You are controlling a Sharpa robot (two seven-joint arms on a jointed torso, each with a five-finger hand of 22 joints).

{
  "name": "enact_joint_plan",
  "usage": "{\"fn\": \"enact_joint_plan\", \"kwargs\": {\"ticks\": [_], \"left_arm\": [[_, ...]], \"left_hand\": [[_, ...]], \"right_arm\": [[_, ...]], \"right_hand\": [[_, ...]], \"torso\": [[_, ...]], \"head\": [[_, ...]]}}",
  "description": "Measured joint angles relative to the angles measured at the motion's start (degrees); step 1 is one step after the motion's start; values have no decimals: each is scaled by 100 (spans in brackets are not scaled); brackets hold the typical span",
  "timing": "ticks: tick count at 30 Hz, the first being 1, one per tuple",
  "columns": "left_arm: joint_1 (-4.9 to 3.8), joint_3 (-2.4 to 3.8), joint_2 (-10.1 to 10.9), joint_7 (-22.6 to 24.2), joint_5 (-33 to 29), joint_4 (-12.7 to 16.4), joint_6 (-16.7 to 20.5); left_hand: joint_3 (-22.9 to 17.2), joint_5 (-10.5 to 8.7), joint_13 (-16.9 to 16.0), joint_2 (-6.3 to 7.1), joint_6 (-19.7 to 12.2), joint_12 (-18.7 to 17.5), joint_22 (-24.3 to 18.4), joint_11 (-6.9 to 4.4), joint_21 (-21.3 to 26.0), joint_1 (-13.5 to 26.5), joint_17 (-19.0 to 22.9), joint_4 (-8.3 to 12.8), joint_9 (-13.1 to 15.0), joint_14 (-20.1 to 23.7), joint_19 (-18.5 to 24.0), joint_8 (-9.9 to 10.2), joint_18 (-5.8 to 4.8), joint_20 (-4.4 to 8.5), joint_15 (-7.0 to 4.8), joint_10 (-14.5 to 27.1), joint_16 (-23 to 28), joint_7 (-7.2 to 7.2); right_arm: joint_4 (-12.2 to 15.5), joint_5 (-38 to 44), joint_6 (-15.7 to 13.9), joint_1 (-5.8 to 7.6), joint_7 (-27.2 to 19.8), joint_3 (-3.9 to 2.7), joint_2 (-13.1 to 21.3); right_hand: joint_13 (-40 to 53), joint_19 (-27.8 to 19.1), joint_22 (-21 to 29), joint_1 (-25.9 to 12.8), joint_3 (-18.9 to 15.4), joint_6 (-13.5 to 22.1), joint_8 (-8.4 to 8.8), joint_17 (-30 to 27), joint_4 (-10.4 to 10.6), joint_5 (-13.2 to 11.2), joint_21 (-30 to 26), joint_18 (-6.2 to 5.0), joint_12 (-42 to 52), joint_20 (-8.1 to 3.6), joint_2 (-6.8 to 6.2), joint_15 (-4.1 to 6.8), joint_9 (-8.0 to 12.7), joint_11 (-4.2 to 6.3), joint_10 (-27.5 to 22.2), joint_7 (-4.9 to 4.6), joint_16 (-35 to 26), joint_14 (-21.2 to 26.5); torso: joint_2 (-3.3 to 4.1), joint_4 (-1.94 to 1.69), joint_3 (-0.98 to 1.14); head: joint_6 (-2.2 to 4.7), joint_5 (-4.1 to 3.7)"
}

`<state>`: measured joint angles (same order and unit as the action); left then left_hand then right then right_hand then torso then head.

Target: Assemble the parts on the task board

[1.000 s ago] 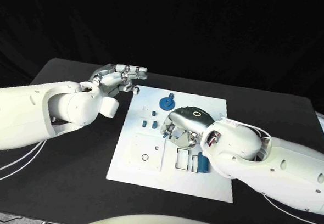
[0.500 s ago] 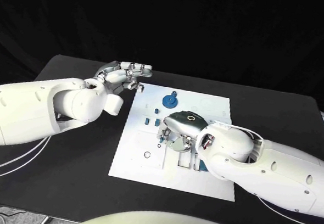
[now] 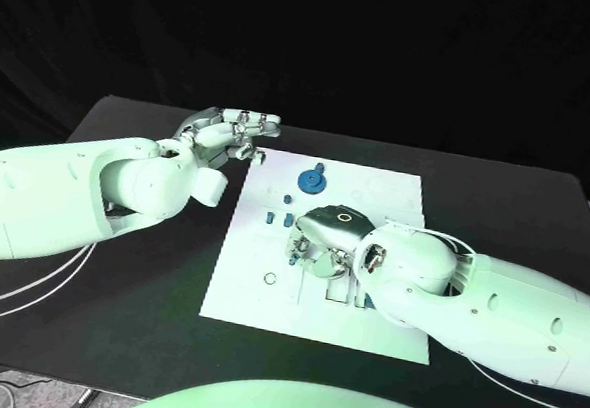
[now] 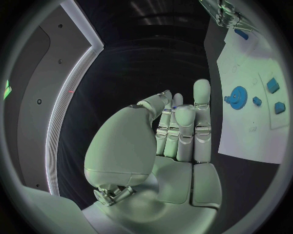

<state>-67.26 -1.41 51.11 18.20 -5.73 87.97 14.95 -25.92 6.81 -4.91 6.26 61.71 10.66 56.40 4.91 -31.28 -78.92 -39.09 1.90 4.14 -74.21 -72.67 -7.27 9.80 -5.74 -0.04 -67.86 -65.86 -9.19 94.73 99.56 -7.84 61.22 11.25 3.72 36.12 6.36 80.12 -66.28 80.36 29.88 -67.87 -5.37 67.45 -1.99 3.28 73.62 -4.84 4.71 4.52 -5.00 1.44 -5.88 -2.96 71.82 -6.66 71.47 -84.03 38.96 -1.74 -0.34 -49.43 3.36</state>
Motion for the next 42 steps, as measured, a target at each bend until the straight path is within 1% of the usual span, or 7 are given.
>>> {"fn": "enact_joint_plan", "kwargs": {"ticks": [20,23,26,28,32,36,42], "left_arm": [[1,0,2,-37,2,5,-28],[1,0,3,-44,2,8,-32],[1,0,4,-50,2,11,-34],[1,0,6,-54,3,11,-36],[1,0,10,-62,3,11,-41],[1,0,16,-70,3,5,-45],[1,0,35,-78,4,0,-52]], "left_hand": [[0,0,1,0,0,0,-12,0,0,0,18,0,0,-2,41,0,0,0,2,0,0,0],[0,24,1,0,0,22,-23,0,46,0,32,0,0,19,41,0,0,0,23,0,0,0],[0,24,1,0,0,22,-23,0,46,0,32,0,0,19,41,0,0,0,24,0,0,0],[0,24,1,0,0,22,-24,0,46,0,32,0,0,19,41,0,0,-1,24,0,0,0],[0,24,1,0,0,22,-23,0,46,0,32,0,0,19,41,0,0,0,24,0,0,0],[0,24,1,0,0,22,-23,0,46,0,32,0,0,18,41,0,0,0,25,0,0,0],[4,24,1,0,0,22,-27,0,45,0,38,4,-2,18,41,0,0,0,25,0,3,0]], "right_arm": [[-119,218,181,-40,113,-5,-190],[-128,226,190,-49,132,-1,-193],[-117,232,161,-50,141,-1,-175],[-111,234,132,-51,145,2,-153],[-64,241,13,-65,156,16,-45],[80,244,-138,-72,171,18,151],[399,243,-398,54,187,-50,606]], "right_hand": [[-45,0,18,-139,-67,16,17,0,4,-11,0,0,-78,0,-22,0,-5,-41,16,-52,0,0],[-172,-65,172,-341,-128,391,148,-10,48,61,-115,1,-89,65,-86,-125,54,-172,-477,-187,0,5],[-303,-152,428,-358,-241,910,176,-10,0,61,-307,-57,-95,152,-232,-179,201,-277,-1191,-244,33,9],[-302,-165,478,-329,-337,1064,176,-10,-35,61,-328,-88,-110,165,-287,-227,213,-336,-1469,-278,33,1],[-267,-165,485,-313,-380,1086,176,-29,-77,118,-328,-88,-61,165,-302,-227,213,-396,-1588,-298,33,1],[-256,-144,476,-313,-410,1084,176,-50,-79,159,-328,-88,44,186,-302,-227,205,-347,-1478,-300,33,1],[-256,-144,476,-275,-412,964,160,-75,-78,159,-328,-88,163,186,-264,-227,192,-323,-1277,-266,33,1]], "torso": [[-1,-1,-4],[-2,0,-4],[-4,0,-4],[-3,-1,-4],[-4,0,-4],[-4,3,1],[-7,6,1]], "head": [[-56,2],[-57,3],[-57,1],[-57,-2],[-57,-4],[-57,-5],[-27,-32]]}}
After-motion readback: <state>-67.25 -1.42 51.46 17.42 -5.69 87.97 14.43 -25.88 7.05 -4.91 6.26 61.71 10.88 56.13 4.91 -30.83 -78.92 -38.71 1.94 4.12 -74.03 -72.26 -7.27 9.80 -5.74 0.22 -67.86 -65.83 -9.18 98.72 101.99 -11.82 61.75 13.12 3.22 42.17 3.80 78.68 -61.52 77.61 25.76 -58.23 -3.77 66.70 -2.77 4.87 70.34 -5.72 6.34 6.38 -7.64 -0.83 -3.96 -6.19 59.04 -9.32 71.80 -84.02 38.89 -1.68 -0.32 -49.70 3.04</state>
